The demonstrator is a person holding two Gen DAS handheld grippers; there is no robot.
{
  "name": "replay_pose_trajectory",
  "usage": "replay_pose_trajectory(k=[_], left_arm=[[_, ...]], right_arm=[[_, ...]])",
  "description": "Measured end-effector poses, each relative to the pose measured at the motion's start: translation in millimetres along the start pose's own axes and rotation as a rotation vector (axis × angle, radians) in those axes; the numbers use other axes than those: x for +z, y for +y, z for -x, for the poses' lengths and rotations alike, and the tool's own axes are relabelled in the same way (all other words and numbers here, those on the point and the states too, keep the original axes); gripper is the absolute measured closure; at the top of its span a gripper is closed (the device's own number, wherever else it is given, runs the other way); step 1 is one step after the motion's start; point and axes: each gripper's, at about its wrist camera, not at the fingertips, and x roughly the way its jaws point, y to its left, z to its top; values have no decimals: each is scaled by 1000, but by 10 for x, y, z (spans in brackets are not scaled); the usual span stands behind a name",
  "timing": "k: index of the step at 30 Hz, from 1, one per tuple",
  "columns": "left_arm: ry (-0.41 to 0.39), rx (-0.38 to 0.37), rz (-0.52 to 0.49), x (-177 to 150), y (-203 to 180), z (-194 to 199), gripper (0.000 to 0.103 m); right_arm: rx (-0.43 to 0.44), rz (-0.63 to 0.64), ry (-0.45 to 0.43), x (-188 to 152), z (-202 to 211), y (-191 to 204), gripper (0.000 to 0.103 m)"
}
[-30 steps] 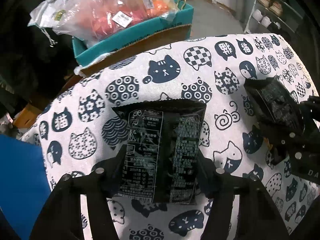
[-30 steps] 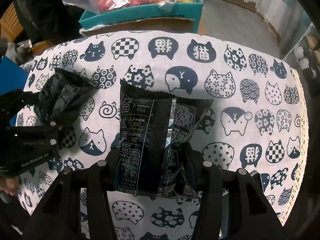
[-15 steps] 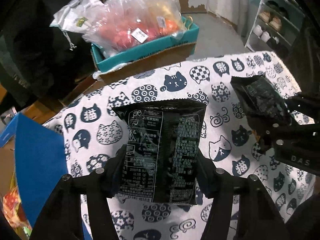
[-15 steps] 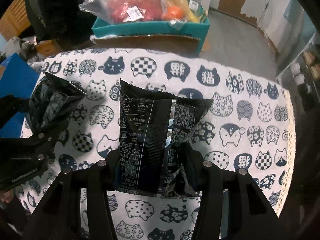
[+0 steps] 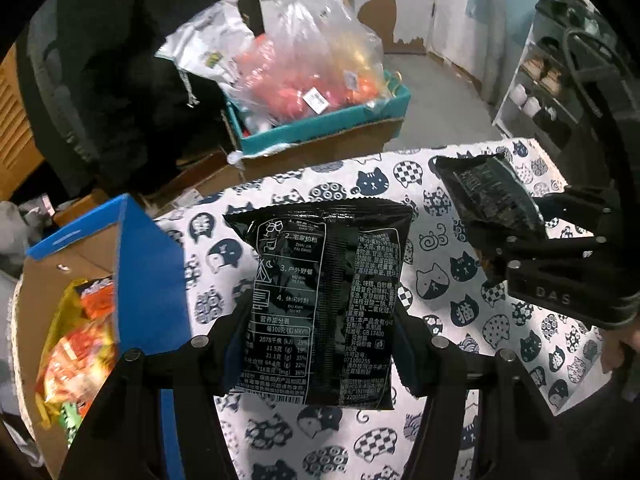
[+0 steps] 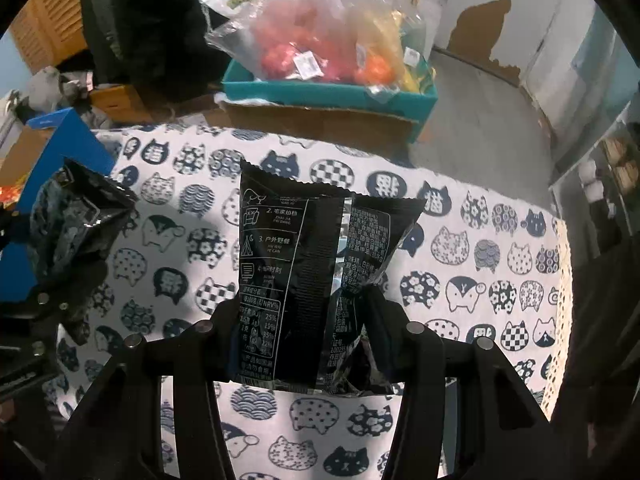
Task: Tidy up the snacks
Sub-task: 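Carry both black packs over the box and release them inside with both tools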
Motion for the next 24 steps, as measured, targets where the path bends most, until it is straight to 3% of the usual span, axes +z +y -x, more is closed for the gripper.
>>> replay_pose_trajectory(k=[13, 24], left_arm=[[-67, 0, 55, -127, 331, 585, 41], [-108, 33, 138, -296, 827, 879, 41]], right_arm=[[25, 74, -62, 168, 339, 510, 54], [66, 138, -88, 372, 481, 1042, 54]])
